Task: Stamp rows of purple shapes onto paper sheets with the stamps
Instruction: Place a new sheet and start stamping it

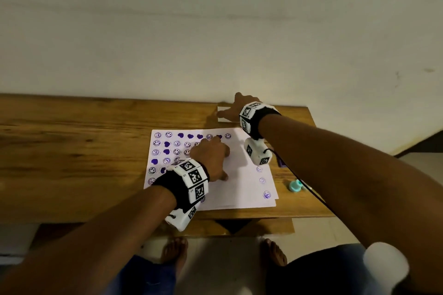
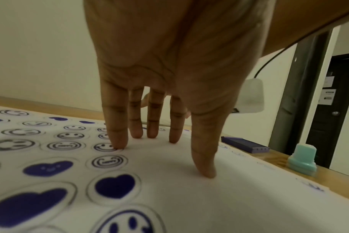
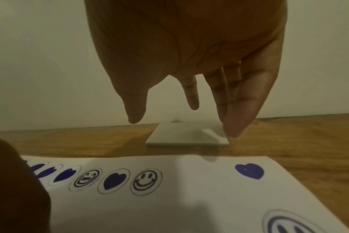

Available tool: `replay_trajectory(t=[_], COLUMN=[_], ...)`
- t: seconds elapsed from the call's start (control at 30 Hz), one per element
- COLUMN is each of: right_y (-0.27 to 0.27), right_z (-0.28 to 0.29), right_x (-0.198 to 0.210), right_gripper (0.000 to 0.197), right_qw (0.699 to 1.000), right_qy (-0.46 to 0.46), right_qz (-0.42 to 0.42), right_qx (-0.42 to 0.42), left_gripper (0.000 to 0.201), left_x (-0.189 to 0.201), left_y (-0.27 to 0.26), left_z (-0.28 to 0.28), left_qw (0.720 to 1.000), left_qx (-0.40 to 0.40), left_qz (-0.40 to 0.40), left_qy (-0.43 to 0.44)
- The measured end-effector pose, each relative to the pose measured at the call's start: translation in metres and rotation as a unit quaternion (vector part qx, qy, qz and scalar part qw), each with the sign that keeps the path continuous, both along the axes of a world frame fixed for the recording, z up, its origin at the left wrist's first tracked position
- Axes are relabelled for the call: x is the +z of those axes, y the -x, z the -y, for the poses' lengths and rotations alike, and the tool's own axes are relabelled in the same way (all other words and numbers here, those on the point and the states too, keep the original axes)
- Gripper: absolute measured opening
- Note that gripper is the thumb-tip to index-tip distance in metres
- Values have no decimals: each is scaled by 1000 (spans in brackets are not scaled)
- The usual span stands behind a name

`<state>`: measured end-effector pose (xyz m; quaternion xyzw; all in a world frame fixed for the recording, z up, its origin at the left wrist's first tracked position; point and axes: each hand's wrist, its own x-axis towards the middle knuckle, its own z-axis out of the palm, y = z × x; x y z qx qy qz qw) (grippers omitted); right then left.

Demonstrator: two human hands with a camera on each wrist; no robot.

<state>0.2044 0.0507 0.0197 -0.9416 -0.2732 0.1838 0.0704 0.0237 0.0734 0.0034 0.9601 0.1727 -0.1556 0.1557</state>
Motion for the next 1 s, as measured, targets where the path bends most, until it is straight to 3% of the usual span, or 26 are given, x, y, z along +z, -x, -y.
replay_trajectory(t=[0.37, 0.53, 0.6, 0.67, 0.8, 1.0], right_y=[-7, -14, -14, -11, -3, 9], right_z=[-21, -11, -4, 8, 55, 149], right_x=[-23, -8, 8, 28, 63, 69], right_gripper=[93, 81, 89, 99, 89, 80], right_qw=[998, 999, 1000, 999, 998, 990], right_qy=[58, 25, 11, 0, -12, -45], right_qz=[9, -16, -2, 17, 15, 18], right_qx=[-19, -25, -23, -27, -53, -133], left_gripper=[69, 66, 65, 65, 68, 68], left_x=[-2, 0, 0, 1, 3, 2], left_y=[1, 2, 2, 3, 7, 12], left_z=[0, 3, 4, 4, 0, 3], left_qw=[1000, 1000, 1000, 1000, 999, 997], left_qx=[-3, -1, 1, 5, 33, 51], left_qz=[7, 3, -2, 0, 19, 28], left_qy=[0, 2, 3, 4, 30, 41])
